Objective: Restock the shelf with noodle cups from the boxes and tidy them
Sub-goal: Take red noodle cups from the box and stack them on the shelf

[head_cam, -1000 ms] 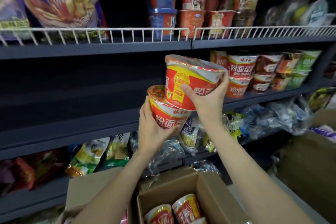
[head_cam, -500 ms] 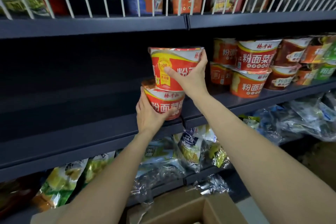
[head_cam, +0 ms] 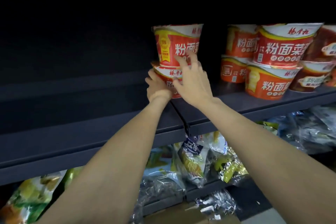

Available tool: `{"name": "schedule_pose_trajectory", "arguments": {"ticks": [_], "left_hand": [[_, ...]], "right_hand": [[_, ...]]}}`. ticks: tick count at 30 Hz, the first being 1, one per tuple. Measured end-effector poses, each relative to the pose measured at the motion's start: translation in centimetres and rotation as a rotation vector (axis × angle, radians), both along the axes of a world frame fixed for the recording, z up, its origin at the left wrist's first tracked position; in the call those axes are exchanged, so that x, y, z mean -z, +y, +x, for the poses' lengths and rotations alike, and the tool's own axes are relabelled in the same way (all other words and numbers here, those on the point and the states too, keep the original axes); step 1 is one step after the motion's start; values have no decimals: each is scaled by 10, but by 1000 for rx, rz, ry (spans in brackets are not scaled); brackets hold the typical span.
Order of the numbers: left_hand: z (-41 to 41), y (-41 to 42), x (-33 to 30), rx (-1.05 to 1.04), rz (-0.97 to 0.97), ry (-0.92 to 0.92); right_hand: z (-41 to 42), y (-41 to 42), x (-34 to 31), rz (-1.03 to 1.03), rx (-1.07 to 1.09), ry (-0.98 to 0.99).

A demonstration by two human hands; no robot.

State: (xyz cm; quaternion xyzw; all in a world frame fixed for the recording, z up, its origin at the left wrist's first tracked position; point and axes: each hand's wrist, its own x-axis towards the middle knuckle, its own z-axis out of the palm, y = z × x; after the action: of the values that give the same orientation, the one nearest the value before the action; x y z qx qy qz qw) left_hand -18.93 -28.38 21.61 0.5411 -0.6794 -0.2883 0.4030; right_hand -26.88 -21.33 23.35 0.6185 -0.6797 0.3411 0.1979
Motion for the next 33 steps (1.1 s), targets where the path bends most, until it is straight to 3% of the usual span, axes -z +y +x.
{"name": "schedule_pose_trajectory", "arguments": {"ticks": [3, 6, 12, 18, 22, 25, 28, 31, 33], "left_hand": [[-9, -7, 10, 73, -24, 32], [-13, -4, 29, 196, -100, -21], [-7, -3, 25, 256, -94, -71], [43, 60, 14, 283, -120, -52], [106, 140, 36, 236, -453, 157], [154, 197, 81, 257, -590, 188], [198, 232, 144, 371, -376, 91], [237, 249, 209, 394, -118, -251], [257, 254, 246, 344, -44, -521]], "right_hand": [[-24, -22, 8, 170, 9, -148], [-38, -33, 11, 200, -3, -231], [-45, -26, 10, 266, 12, -189], [-10, 42, 31, -94, -85, -141], [35, 119, 69, -202, -161, -223], [63, 181, 125, -37, -188, -275], [80, 233, 198, 337, -158, -293], [90, 268, 263, 622, -111, -407], [96, 278, 290, 744, -71, -428]]}}
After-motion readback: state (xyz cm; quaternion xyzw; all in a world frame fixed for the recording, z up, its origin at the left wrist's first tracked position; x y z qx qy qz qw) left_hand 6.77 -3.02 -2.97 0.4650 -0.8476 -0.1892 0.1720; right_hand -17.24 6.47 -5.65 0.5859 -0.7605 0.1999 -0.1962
